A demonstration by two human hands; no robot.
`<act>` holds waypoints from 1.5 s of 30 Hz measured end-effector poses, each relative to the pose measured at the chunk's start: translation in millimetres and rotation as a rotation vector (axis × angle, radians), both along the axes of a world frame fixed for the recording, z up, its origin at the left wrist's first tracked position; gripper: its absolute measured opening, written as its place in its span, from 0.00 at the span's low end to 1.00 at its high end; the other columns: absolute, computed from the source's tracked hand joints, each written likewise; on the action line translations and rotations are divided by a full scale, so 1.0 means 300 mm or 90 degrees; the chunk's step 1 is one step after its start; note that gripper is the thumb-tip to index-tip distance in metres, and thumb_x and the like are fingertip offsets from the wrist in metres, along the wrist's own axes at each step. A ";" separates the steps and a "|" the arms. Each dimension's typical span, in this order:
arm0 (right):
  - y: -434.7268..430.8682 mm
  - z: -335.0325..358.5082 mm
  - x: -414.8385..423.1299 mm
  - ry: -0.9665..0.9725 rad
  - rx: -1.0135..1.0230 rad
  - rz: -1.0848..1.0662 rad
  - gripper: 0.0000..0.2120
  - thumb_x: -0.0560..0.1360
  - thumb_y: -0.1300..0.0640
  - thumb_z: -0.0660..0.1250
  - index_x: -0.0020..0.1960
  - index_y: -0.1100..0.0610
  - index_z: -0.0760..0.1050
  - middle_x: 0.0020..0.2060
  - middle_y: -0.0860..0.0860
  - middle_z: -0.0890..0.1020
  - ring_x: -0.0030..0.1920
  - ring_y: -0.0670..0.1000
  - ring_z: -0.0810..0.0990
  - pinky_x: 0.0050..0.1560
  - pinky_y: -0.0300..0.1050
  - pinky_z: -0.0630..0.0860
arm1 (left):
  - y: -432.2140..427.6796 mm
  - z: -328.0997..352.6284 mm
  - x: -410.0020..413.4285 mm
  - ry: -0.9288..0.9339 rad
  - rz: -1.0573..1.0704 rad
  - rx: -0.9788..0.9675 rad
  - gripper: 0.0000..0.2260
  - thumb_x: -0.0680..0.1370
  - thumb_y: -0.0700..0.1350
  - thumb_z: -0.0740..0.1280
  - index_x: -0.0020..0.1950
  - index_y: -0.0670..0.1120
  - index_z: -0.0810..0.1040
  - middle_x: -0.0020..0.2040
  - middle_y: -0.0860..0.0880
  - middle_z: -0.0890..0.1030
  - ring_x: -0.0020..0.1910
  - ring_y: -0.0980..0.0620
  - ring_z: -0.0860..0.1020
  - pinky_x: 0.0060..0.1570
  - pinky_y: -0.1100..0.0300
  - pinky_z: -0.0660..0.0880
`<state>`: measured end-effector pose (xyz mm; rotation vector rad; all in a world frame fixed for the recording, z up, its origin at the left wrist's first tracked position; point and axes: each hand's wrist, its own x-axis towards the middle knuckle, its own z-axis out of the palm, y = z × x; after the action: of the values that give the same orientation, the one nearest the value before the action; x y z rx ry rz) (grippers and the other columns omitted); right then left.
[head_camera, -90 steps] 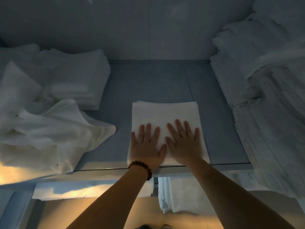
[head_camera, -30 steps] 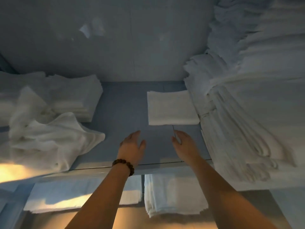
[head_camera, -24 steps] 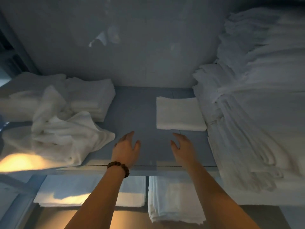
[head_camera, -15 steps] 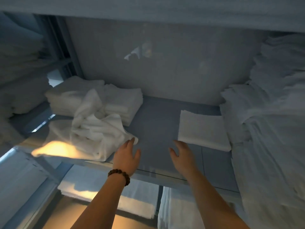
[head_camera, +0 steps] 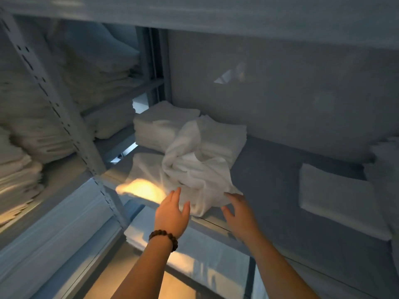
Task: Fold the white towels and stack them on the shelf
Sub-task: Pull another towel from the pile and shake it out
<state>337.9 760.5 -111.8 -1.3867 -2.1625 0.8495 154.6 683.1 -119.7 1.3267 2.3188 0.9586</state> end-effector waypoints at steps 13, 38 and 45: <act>-0.002 -0.036 -0.598 -0.055 0.014 -0.083 0.24 0.76 0.54 0.64 0.71 0.50 0.65 0.71 0.54 0.66 0.70 0.55 0.64 0.70 0.48 0.63 | 0.099 -0.005 -0.618 0.041 -0.150 0.009 0.25 0.79 0.51 0.59 0.74 0.46 0.61 0.73 0.47 0.65 0.73 0.50 0.61 0.71 0.54 0.60; 0.305 -0.079 -0.522 -0.169 -0.047 -0.178 0.18 0.78 0.58 0.58 0.66 0.46 0.72 0.60 0.55 0.69 0.63 0.57 0.69 0.65 0.53 0.68 | 0.460 -0.153 -0.519 0.131 -0.435 -0.270 0.35 0.79 0.36 0.52 0.74 0.62 0.36 0.77 0.50 0.41 0.57 0.42 0.75 0.51 0.50 0.76; 0.377 0.057 -0.486 -0.081 0.156 -0.261 0.19 0.73 0.73 0.58 0.60 0.62 0.78 0.52 0.64 0.75 0.53 0.62 0.76 0.58 0.39 0.66 | 0.542 -0.109 -0.744 0.266 -0.369 -0.175 0.32 0.78 0.37 0.52 0.75 0.62 0.45 0.77 0.55 0.52 0.59 0.43 0.76 0.53 0.54 0.73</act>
<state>192.1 873.5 -94.6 -1.7042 -1.8900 0.3412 -68.5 845.8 -152.5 2.0454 2.0141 0.1871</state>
